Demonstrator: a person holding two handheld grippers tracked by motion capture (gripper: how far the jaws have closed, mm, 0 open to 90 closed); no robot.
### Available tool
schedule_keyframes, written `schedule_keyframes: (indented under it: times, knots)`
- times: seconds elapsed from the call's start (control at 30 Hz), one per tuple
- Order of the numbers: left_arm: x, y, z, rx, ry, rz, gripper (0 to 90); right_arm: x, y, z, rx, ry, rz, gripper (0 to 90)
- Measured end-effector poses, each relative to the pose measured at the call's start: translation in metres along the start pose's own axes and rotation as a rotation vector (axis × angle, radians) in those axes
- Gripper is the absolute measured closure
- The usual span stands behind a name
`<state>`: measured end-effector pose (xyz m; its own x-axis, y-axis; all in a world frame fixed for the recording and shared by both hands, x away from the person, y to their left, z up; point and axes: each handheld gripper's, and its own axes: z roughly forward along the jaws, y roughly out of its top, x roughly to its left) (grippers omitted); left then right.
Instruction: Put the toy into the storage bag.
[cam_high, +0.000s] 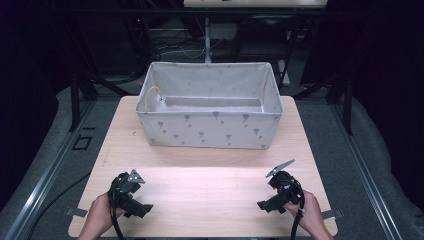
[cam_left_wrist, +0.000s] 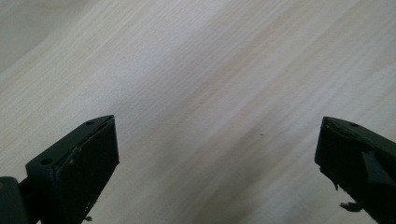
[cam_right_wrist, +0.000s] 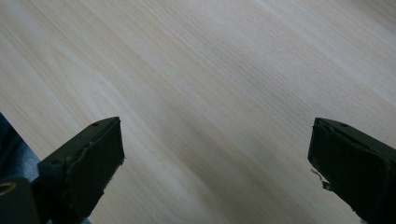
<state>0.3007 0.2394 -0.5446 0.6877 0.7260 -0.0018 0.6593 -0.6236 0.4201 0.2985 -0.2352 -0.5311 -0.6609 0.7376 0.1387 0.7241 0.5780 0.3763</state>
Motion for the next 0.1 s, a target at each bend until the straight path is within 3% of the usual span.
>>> schedule_keyframes:
  times: [0.1]
  knots:
    - [0.007,-0.0003,0.005,0.022,0.005,-0.015,0.0,0.0017,-0.0003,0.0023,0.005,0.0,-0.004,3.2]
